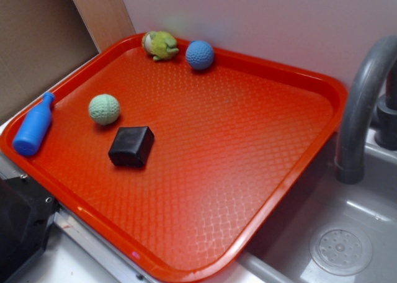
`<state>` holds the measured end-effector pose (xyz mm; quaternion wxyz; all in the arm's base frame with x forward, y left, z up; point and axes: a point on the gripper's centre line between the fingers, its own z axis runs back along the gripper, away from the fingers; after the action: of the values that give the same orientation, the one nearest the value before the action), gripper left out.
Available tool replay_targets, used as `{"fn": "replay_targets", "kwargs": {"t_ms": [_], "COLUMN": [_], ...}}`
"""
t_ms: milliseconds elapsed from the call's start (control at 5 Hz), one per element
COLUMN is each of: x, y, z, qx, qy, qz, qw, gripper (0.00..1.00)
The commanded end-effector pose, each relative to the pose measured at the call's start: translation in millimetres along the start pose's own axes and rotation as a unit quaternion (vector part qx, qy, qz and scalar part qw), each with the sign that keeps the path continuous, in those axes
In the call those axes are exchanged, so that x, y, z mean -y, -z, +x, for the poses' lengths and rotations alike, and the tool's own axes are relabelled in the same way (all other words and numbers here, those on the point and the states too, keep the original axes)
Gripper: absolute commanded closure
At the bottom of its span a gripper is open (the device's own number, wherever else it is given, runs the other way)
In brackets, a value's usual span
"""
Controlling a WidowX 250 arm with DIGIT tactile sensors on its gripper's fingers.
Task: Grab the blue ball.
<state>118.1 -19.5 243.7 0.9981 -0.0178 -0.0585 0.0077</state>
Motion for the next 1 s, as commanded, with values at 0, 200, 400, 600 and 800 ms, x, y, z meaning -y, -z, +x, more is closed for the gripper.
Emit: {"fn": "replay_targets", "kwargs": {"t_ms": [0, 200, 400, 600, 800], "x": [0, -28, -35, -43, -49], "y": [0, 48, 76, 116, 135], "z": [0, 45, 85, 118, 151], "qx": [0.0, 0.017, 0.067, 0.085, 0.084], "qy": [0.0, -0.035, -0.028, 0.002, 0.012], "qz": [0.0, 0.026, 0.067, 0.079, 0.048], "qw": [1.0, 0.999, 0.995, 0.993, 0.995], "gripper": [0.0, 0.0, 0.0, 0.0, 0.0]}}
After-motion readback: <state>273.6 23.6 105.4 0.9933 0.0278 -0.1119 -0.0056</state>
